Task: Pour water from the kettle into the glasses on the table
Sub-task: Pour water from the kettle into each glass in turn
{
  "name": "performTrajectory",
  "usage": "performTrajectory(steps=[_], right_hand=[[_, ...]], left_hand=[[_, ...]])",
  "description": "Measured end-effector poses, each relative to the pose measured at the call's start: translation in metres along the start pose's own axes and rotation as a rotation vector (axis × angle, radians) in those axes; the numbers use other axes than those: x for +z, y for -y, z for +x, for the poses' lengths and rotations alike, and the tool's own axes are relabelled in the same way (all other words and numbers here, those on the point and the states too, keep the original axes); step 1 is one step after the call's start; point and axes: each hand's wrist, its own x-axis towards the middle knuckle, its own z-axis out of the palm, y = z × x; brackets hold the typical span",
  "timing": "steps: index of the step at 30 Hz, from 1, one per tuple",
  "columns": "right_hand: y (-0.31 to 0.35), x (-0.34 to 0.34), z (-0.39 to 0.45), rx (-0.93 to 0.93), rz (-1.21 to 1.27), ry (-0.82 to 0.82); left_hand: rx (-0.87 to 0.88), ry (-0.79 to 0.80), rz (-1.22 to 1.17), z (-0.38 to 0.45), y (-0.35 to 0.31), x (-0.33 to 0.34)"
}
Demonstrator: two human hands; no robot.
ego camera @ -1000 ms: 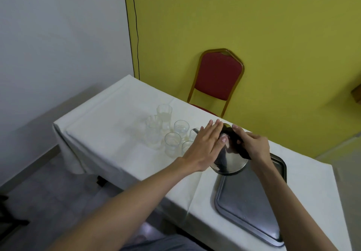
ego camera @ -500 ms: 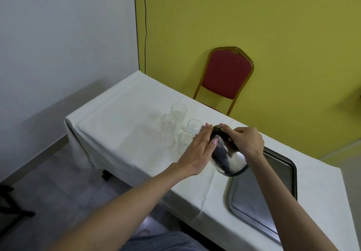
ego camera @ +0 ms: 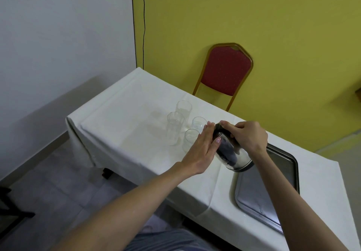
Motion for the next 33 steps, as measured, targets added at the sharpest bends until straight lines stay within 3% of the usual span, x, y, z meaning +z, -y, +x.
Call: performTrajectory(steps=[21, 33], right_hand=[[0.007, 0.001, -0.010, 0.036, 0.003, -0.041], [-0.011, 0.004, -0.019, 0.130, 0.147, -0.075]], left_hand=[[0.020, 0.019, -0.028, -0.005, -0.003, -0.010], [0.048, 0.088, 0.042, -0.004, -0.008, -0.010]])
